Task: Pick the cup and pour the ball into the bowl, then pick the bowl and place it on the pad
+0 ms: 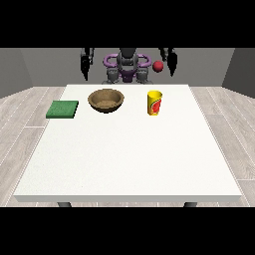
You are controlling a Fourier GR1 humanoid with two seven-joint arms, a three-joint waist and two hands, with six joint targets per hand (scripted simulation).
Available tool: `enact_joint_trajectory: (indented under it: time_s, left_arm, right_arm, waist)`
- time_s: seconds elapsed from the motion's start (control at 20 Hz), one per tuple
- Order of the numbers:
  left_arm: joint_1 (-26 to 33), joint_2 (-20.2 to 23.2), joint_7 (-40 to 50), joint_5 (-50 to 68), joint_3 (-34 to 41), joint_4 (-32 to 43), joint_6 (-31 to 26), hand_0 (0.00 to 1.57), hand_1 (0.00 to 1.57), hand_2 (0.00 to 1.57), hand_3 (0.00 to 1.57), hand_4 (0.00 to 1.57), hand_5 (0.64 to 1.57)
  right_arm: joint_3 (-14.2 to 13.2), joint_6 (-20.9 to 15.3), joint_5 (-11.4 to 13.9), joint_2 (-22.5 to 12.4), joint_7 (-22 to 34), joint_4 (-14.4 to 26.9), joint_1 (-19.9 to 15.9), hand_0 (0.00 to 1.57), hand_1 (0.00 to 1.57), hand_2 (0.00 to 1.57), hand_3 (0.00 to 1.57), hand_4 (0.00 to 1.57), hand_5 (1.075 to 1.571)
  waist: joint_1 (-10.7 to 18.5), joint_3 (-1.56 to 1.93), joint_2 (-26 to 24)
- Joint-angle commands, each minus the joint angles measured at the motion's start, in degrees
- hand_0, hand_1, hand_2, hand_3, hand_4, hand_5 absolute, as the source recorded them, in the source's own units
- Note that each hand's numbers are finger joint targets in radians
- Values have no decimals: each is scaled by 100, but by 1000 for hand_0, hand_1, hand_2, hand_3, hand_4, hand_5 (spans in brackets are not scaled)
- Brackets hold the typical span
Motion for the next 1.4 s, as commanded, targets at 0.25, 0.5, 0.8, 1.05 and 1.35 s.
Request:
enact_joint_trajectory:
  time_s: [0.25,0.5,0.8,1.05,1.35]
  left_arm:
    - [-159,313,623,-26,17,-626,-51,0,0,0,0,0,1524]
    - [1169,-156,-334,920,-849,-1208,53,0,0,0,0,0,1525]
    - [259,-159,-133,125,-847,-1319,687,0,0,0,0,0,1467]
    - [-272,212,-522,220,-459,-1020,168,0,0,0,0,0,1376]
    - [-1238,348,-1284,-145,65,-45,430,0,0,0,0,0,1269]
  right_arm:
    - [-110,-5,-24,-281,643,-590,-49,0,0,0,0,0,1568]
    - [-597,30,-700,9,-24,-540,421,0,0,0,0,0,1567]
    - [-272,-135,-585,175,397,-1099,-149,0,0,0,0,0,1564]
    - [-683,89,-535,-82,-656,-52,-708,0,0,0,0,0,1563]
    - [-942,639,-870,-415,-1178,343,-1255,0,0,0,0,0,1562]
  waist:
    - [-116,14,-1541]
    - [45,21,-1294]
    - [-295,22,-434]
    - [-39,23,424]
    - [-487,23,1470]
